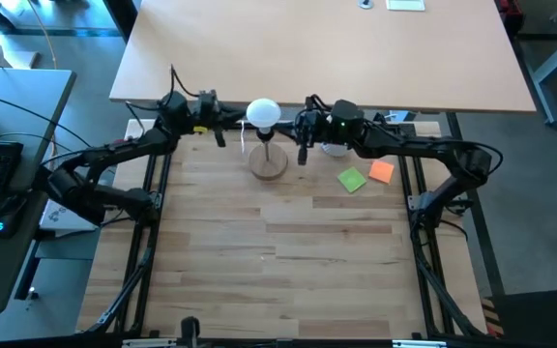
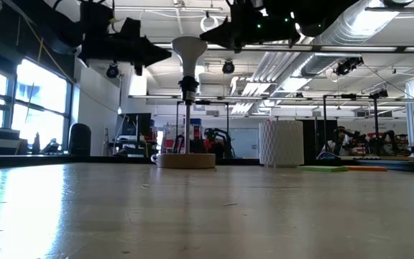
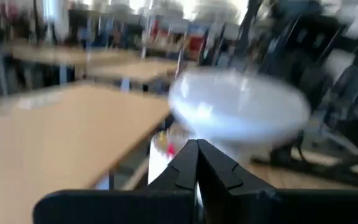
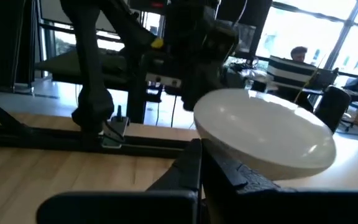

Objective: Screw lightbulb
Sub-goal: Remove the white lightbulb from the brown lamp

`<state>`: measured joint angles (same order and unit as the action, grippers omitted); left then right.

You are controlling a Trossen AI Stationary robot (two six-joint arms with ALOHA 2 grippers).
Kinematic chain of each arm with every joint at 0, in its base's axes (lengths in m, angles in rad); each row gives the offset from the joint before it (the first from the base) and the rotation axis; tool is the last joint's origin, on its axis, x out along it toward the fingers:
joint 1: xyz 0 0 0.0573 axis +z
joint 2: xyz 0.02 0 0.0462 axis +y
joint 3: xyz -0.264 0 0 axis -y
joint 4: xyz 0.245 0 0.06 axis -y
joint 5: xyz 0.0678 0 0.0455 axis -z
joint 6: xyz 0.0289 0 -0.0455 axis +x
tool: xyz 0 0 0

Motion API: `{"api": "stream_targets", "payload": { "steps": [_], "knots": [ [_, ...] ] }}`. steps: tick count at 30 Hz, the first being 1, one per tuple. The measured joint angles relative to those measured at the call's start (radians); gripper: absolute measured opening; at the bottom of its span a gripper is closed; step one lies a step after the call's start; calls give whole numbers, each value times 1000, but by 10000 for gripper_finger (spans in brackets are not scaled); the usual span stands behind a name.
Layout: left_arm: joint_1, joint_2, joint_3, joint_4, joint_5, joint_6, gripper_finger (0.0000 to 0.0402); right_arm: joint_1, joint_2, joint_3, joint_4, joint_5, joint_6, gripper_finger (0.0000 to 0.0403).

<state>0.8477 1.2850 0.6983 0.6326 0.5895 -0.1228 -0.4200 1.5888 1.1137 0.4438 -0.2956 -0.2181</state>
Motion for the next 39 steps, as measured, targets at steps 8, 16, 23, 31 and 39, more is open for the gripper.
{"api": "stream_targets", "payload": {
  "steps": [8, 16, 23, 31, 39],
  "knots": [
    [-36, 49, 0, 200, 2, -37, 0, -32, 13, 0, 36, 174, 0, 0],
    [-176, 47, 0, 197, 107, -76, 0, -105, 14, 0, 40, 192, 62, 0],
    [-224, 5, 0, 23, 65, -30, 0, -119, -15, 0, -7, 217, 61, 0],
    [-129, -46, 0, -144, -326, 92, 0, -51, -44, 0, -38, 51, 57, 0],
    [-62, -19, 0, 108, -301, 50, 0, -19, -14, 0, -5, 64, 60, 0]
  ]
}}
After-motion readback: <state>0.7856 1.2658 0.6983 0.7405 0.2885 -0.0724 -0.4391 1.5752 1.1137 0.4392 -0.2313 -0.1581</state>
